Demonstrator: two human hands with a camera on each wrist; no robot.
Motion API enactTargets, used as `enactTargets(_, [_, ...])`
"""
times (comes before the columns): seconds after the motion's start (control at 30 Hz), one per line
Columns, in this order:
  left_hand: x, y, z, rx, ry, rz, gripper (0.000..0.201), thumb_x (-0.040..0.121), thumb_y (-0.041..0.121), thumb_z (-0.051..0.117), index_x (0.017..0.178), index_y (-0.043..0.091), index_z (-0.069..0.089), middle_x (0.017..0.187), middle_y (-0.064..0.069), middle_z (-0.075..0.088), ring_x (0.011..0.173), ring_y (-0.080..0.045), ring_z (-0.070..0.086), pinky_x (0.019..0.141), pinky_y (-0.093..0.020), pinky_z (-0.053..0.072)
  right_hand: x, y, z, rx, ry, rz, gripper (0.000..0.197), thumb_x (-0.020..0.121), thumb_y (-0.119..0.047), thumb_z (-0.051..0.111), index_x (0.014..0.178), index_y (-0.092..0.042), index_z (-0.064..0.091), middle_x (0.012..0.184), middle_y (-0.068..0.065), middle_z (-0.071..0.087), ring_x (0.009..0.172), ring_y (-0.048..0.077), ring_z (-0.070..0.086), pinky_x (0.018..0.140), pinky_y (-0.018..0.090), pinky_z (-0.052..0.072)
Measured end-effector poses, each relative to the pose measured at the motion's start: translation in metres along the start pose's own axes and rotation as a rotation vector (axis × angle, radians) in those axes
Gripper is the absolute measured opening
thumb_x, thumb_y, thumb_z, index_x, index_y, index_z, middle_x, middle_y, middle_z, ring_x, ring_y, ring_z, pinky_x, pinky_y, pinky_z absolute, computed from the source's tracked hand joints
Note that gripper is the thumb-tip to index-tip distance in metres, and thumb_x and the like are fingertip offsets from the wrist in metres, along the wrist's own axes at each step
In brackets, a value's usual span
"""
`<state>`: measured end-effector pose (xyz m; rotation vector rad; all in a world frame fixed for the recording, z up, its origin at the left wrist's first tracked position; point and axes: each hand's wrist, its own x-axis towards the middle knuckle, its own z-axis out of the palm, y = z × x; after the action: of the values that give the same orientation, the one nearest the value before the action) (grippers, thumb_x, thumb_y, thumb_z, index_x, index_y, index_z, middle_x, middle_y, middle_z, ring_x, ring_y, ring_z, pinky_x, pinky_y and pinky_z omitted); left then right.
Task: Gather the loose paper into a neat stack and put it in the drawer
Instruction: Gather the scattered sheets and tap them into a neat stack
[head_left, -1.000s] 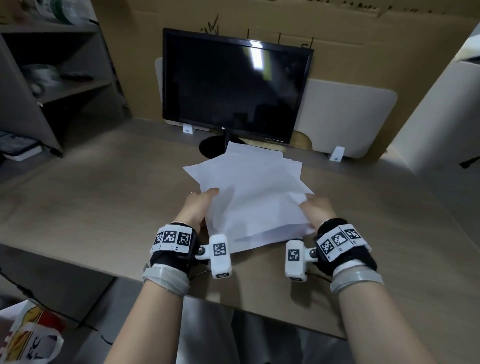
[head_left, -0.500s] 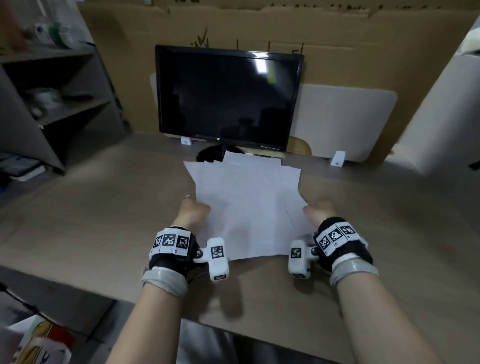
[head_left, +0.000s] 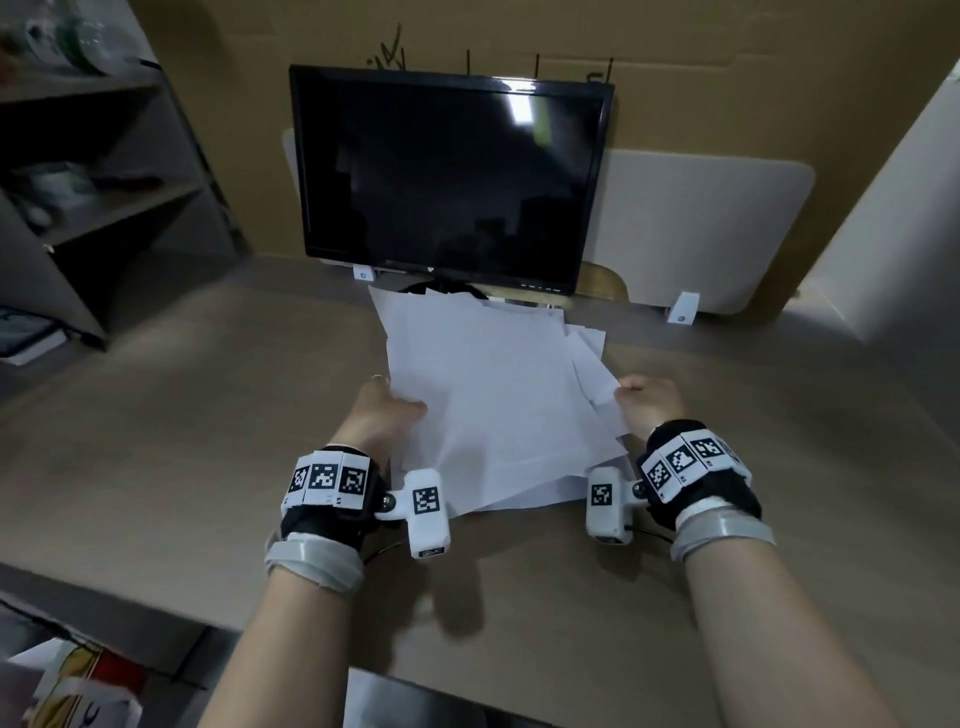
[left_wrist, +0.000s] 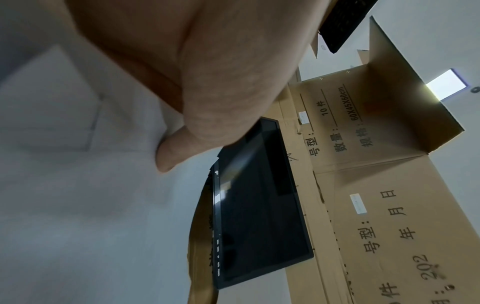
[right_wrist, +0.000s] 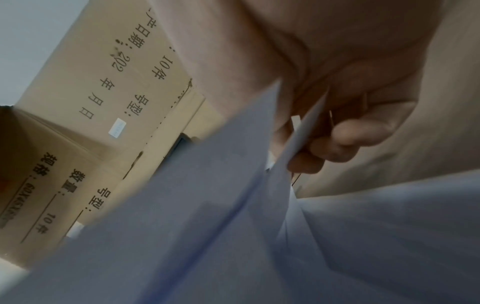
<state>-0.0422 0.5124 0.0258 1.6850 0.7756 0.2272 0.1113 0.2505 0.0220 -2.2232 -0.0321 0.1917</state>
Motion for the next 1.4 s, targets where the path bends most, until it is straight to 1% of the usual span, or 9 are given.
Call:
enactTargets(0.2, [0.024,0.009,-0.004,-0.083,-0.027,-0.061,0.033,0.090,-0.006,0.065,0.123,-0.003,0.061,0.112,-0.018,0.073,0.098,-0.034,0.072,0.083,-0.044,0.061,0.028,-0.009,-0.004,0.143,-0.001,0.053,0.033,0.097,-0.022,0.058,0.127,-0.011,0.065,0.126,0.007,0.065,0.114,0.027,0.061,0.095,0.029,0.044])
enactTargets(0.3, [0.023,0.017,0.000,-0.164,-0.017,-0.144,0.011,0.098,0.008,0.062,0.108,0.006,0.061,0.096,-0.010,0.070,0.084,-0.030,0.070,0.063,-0.038,0.059,0.026,-0.006,-0.011,0.268,-0.019,0.202,0.038,0.087,-0.046,0.069,0.104,-0.013,0.065,0.100,0.005,0.066,0.092,0.024,0.063,0.091,0.041,0.054])
enactTargets(0.63, [-0.002,0.028,0.031,-0.061,-0.204,-0.343,0.062,0.092,0.044,0.067,0.141,0.008,0.052,0.126,-0.020,0.065,0.069,-0.025,0.055,0.057,-0.031,0.045,-0.011,-0.002,-0.010,0.283,-0.111,0.290,0.083,0.072,-0.050,0.078,0.136,-0.008,0.047,0.119,0.007,0.058,0.083,0.025,0.057,0.057,0.034,0.046])
enactTargets(0.77, [-0.007,0.031,0.034,-0.107,-0.208,-0.359,0.053,0.085,0.046,0.074,0.119,0.007,0.061,0.085,-0.007,0.063,0.075,-0.026,0.061,0.073,-0.033,0.050,-0.019,-0.004,-0.014,0.181,-0.135,0.240,0.073,0.083,-0.042,0.074,0.138,-0.004,0.047,0.108,0.007,0.056,0.075,0.024,0.053,0.061,0.033,0.042])
enactTargets(0.87, [-0.008,0.030,0.041,-0.044,-0.221,-0.381,0.081,0.069,0.051,0.085,0.131,0.010,0.054,0.119,-0.009,0.064,0.106,-0.030,0.065,0.097,-0.042,0.052,-0.022,-0.002,-0.012,0.144,-0.148,0.237,0.070,0.085,-0.034,0.074,0.141,-0.003,0.045,0.136,0.009,0.053,0.120,0.032,0.054,0.084,0.037,0.045])
enactTargets(0.93, [-0.011,0.031,0.047,-0.031,-0.235,-0.401,0.104,0.058,0.054,0.091,0.144,0.016,0.048,0.141,-0.010,0.056,0.117,-0.034,0.062,0.101,-0.049,0.052,-0.023,0.000,-0.010,0.153,-0.159,0.246,0.066,0.084,-0.028,0.076,0.138,-0.001,0.049,0.135,0.012,0.056,0.120,0.033,0.056,0.083,0.036,0.045])
enactTargets(1.03, [-0.025,0.040,0.051,0.060,-0.250,-0.372,0.074,0.091,0.042,0.072,0.151,0.017,0.039,0.156,-0.013,0.039,0.125,-0.037,0.054,0.106,-0.047,0.048,-0.024,0.002,-0.009,0.160,-0.163,0.258,0.058,0.080,-0.022,0.079,0.129,-0.002,0.056,0.125,0.015,0.063,0.110,0.033,0.061,0.087,0.040,0.053])
enactTargets(1.17, [-0.025,0.040,0.058,0.046,-0.199,-0.288,0.044,0.093,0.028,0.071,0.131,0.014,0.054,0.125,-0.008,0.059,0.091,-0.027,0.061,0.077,-0.034,0.050,-0.025,0.004,-0.010,0.154,-0.186,0.250,0.052,0.077,-0.019,0.079,0.123,-0.004,0.058,0.116,0.015,0.065,0.103,0.036,0.064,0.091,0.053,0.055])
enactTargets(1.4, [-0.028,0.046,0.068,0.194,-0.146,-0.310,0.065,0.092,0.044,0.069,0.136,0.013,0.032,0.101,-0.018,0.053,0.071,-0.035,0.059,0.054,-0.031,0.045,-0.032,0.006,-0.017,0.177,-0.176,0.242,0.055,0.082,-0.018,0.076,0.130,-0.003,0.053,0.122,0.015,0.059,0.107,0.035,0.058,0.092,0.053,0.053])
